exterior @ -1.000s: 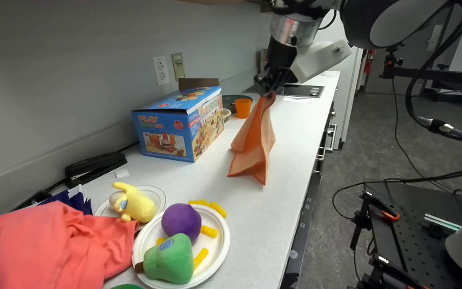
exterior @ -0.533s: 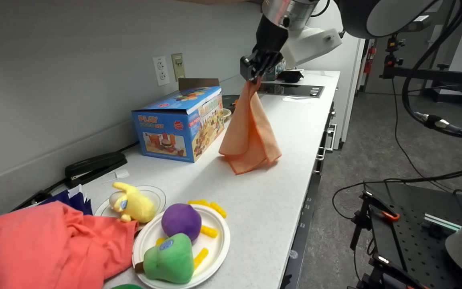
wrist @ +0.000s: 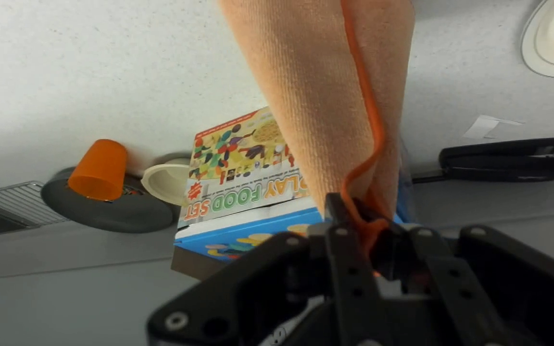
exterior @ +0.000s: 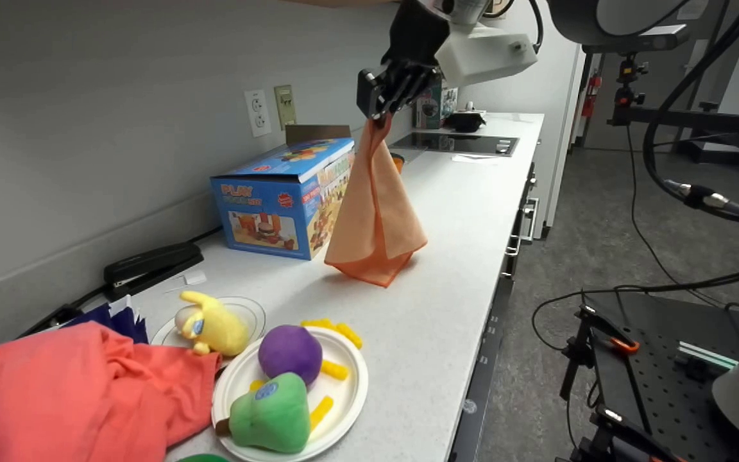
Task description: Scrunch the orange towel
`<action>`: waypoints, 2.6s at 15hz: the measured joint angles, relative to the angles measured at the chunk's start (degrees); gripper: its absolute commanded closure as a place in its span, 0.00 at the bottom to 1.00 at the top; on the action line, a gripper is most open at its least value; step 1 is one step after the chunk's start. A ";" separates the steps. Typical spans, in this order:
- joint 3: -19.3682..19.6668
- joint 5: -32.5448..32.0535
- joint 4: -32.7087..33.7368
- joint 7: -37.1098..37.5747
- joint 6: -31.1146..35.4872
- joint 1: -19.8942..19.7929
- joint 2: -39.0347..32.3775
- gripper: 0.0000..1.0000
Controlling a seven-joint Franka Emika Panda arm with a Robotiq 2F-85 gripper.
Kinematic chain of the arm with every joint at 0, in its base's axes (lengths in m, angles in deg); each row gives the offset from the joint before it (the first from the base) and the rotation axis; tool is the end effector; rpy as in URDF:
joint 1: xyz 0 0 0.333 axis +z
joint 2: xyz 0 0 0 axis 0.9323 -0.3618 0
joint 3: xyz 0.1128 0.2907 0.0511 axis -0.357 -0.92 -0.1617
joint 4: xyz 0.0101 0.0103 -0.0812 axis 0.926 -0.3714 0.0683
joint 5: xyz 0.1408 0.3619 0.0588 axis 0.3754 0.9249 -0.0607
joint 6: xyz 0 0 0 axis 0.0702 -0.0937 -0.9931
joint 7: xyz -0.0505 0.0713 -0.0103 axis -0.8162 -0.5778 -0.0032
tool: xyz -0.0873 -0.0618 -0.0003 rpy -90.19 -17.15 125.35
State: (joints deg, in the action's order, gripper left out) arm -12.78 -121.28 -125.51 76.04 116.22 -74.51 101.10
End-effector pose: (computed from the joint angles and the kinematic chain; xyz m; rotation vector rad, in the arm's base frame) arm 0.4734 0.0412 0.4991 2.7309 -0.5970 0.9753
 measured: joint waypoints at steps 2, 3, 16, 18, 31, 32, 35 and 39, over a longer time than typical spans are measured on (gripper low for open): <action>-0.12 0.75 0.03 -0.08 0.17 0.14 -0.03 0.99; -0.13 0.51 -0.05 -0.05 0.15 -0.23 -0.14 0.99; -0.43 0.09 -1.38 -1.29 0.09 -0.90 0.13 0.99; -0.42 3.60 -0.74 -4.55 -0.47 0.45 1.11 0.99; -1.11 17.89 5.41 -21.42 -15.67 4.31 7.17 0.99; -1.11 18.77 5.62 -22.33 -16.56 4.57 7.73 0.99; -1.11 21.21 6.29 -24.72 -19.62 5.31 9.47 0.99; -1.11 23.43 6.94 -27.13 -23.36 5.82 11.66 0.99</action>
State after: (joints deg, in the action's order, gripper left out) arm -13.89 -97.85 -118.57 48.90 92.86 -68.69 112.76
